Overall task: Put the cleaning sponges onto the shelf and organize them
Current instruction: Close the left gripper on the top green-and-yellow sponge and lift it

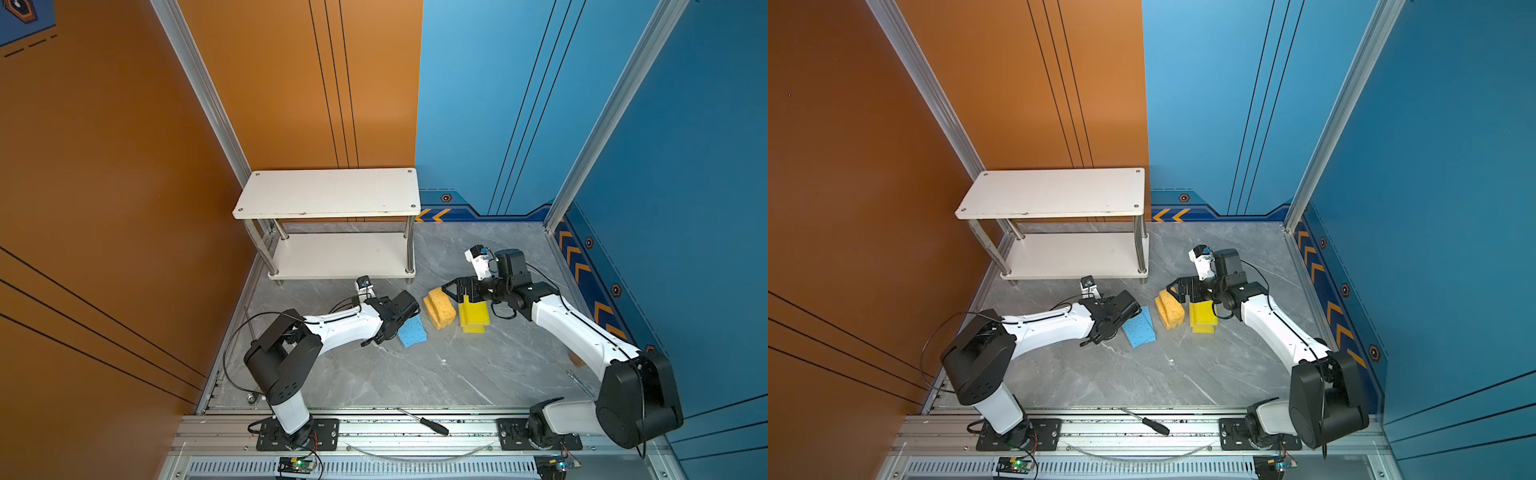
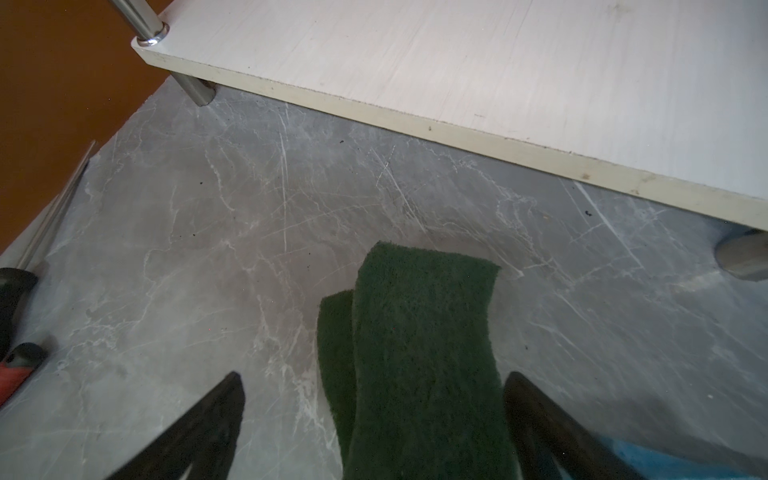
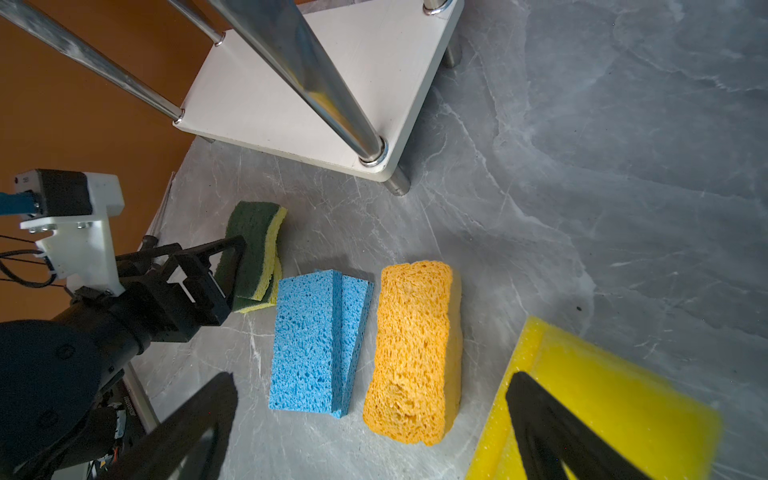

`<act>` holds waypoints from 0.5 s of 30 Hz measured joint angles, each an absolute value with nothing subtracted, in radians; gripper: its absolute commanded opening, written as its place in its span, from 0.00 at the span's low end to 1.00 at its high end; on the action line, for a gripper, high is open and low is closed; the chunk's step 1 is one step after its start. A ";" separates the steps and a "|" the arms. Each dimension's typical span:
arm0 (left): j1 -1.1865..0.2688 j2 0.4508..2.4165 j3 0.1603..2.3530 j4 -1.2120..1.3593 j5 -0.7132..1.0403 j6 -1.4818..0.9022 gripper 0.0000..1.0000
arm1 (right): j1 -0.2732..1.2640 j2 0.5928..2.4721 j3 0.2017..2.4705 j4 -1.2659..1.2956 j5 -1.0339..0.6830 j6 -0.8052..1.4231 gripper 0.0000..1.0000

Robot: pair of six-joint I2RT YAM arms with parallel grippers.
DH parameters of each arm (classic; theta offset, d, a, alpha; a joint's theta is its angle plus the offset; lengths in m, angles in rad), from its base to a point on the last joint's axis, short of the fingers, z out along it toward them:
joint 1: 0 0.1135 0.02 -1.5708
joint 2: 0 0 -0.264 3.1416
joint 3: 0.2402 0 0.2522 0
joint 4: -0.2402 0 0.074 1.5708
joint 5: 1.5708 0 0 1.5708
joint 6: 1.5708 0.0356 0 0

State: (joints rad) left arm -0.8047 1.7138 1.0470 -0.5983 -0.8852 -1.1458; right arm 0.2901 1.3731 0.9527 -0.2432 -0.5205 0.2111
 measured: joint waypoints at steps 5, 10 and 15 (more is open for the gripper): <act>-0.793 1.737 1.047 -0.585 -0.860 -1.145 0.98 | 0.291 1.381 0.953 -0.234 -0.521 0.211 1.00; -0.776 1.751 1.047 -0.541 -0.828 -1.141 0.98 | 0.294 1.387 0.953 -0.231 -0.521 0.212 1.00; -0.770 1.761 1.047 -0.511 -0.813 -1.123 0.96 | 0.296 1.388 0.953 -0.224 -0.521 0.218 1.00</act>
State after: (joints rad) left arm -0.7704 1.7607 1.0466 -0.5106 -0.8131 -1.1233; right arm 0.2958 1.3880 0.9527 -0.2241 -0.5209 0.2184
